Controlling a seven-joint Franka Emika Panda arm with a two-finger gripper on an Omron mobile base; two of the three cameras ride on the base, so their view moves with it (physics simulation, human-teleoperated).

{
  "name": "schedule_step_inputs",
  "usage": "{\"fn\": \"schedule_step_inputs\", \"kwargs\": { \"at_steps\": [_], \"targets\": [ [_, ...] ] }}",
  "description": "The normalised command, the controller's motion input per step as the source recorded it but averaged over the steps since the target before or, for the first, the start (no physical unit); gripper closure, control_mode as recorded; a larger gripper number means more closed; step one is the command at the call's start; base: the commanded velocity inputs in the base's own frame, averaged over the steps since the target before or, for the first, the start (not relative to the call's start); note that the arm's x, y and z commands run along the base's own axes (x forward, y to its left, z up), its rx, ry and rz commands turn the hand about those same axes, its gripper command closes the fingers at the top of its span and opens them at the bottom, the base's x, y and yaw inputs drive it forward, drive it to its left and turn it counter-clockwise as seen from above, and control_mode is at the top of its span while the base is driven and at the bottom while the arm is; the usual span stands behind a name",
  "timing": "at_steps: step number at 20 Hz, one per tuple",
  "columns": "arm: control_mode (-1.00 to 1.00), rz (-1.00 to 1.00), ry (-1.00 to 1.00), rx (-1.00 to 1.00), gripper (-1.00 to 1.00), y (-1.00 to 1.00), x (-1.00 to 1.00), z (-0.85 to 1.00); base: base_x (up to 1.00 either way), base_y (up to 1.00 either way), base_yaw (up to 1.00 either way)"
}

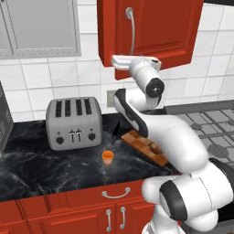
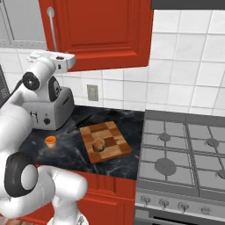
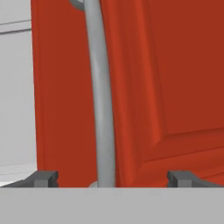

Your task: Pick the bread, place it on the cutting board, pick the jam, place it on the counter, and close the cabinet.

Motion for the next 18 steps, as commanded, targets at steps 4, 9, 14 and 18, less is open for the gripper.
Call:
{"fn": "schedule_step_inputs", "kwargs": {
  "at_steps": [4, 9, 14, 18],
  "targets": [
    [-1.0, -0.07, 0.0, 0.0, -1.0, 0.15, 0.26, 0.0, 0.0, 0.0, 0.0],
    [-1.0, -0.05, 0.0, 0.0, -1.0, 0.13, 0.29, 0.0, 0.0, 0.0, 0.0],
    [-1.0, -0.02, 0.0, 0.0, -1.0, 0.06, 0.33, 0.0, 0.0, 0.0, 0.0],
    [-1.0, 0.0, 0.0, 0.0, -1.0, 0.01, 0.32, 0.0, 0.0, 0.0, 0.0]
  ]
}}
